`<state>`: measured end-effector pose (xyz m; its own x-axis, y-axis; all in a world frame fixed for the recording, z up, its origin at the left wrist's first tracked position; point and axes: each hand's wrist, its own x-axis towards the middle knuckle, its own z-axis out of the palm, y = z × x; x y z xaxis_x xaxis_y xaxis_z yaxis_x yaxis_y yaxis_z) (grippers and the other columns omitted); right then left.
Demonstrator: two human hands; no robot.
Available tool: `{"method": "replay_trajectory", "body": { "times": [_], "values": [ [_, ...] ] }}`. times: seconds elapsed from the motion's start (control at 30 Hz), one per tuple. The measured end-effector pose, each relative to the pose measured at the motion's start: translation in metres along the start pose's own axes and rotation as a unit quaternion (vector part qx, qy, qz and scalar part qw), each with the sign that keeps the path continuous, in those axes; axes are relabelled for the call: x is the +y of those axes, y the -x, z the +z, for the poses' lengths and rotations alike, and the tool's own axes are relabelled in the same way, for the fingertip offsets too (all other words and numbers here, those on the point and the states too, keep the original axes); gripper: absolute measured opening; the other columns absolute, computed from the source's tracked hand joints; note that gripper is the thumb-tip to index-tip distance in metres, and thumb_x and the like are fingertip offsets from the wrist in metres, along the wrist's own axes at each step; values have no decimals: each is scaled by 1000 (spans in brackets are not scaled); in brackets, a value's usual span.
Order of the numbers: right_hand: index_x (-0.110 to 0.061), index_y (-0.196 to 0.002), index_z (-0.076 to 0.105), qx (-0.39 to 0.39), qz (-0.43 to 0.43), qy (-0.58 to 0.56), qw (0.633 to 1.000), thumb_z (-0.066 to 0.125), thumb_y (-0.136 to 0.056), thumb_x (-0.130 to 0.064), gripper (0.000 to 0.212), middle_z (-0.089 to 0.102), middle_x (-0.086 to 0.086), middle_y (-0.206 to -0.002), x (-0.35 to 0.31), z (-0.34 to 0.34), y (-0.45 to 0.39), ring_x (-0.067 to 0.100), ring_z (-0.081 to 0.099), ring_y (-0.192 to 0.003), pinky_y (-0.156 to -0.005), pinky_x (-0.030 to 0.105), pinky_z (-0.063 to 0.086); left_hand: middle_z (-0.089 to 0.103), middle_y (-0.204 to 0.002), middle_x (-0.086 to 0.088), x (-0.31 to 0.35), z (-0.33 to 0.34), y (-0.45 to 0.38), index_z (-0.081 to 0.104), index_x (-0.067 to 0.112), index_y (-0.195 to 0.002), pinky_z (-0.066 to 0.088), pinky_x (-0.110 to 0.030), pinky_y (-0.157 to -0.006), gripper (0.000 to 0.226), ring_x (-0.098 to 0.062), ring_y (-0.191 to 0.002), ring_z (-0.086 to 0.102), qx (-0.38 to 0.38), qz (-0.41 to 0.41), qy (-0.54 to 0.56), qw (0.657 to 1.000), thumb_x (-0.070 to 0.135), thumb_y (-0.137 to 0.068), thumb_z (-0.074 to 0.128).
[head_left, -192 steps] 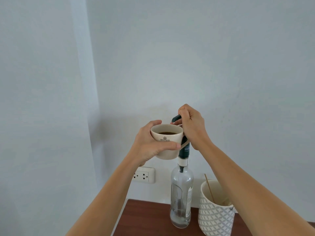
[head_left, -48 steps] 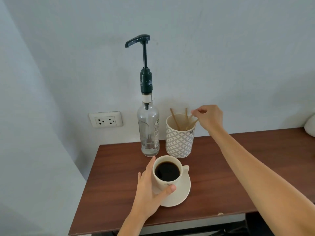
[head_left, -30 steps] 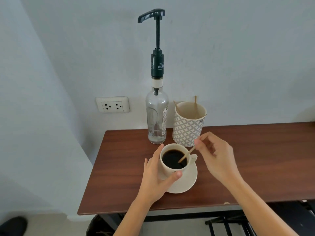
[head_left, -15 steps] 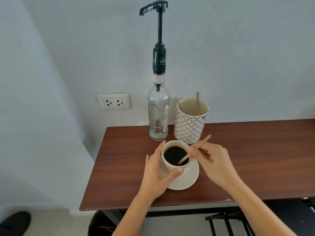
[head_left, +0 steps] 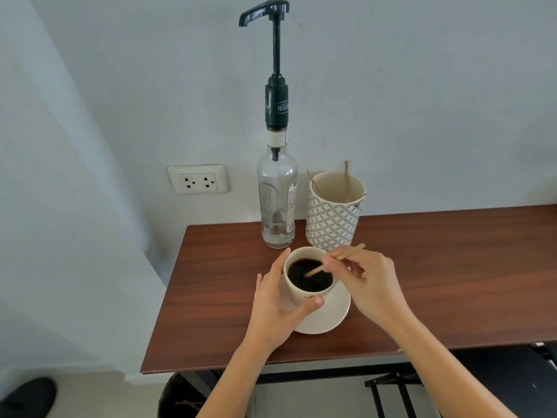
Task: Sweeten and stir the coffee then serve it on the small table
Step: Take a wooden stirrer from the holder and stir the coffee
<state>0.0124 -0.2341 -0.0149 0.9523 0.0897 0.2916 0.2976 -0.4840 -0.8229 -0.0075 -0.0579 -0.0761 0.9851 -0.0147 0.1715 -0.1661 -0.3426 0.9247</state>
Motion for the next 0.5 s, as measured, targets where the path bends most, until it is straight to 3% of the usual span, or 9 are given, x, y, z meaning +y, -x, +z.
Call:
{"method": "replay_trajectory", "body": {
  "times": [0.13, 0.27, 0.5],
  "values": [
    [-17, -89, 79, 32, -8, 46, 998, 70, -88, -21, 10, 74, -15, -87, 6, -13, -7, -8, 62, -70, -63, 11, 44, 55, -136, 34, 0, -1, -1, 34, 61, -136, 14, -59, -124, 86, 9, -136, 42, 1, -8, -7, 1000, 74, -62, 75],
    [-14, -82, 79, -21, -1, 8, 1000, 70, -88, -16, 12, 73, -12, -82, 3, -16, 6, -7, 56, -58, -56, 6, 39, 55, -136, 35, 1, -2, -1, 33, 65, -134, 15, -60, -124, 84, 9, -136, 42, 0, -5, -14, 1000, 73, -62, 76],
    [-18, -90, 79, 15, -9, 55, 998, 69, -88, -22, 11, 76, -12, -90, 9, -18, -7, -3, 66, -78, -67, 16, 52, 55, -135, 36, 4, -2, -1, 31, 76, -126, 20, -60, -122, 80, 14, -134, 38, 4, -1, -19, 1000, 70, -61, 77]
  ]
}}
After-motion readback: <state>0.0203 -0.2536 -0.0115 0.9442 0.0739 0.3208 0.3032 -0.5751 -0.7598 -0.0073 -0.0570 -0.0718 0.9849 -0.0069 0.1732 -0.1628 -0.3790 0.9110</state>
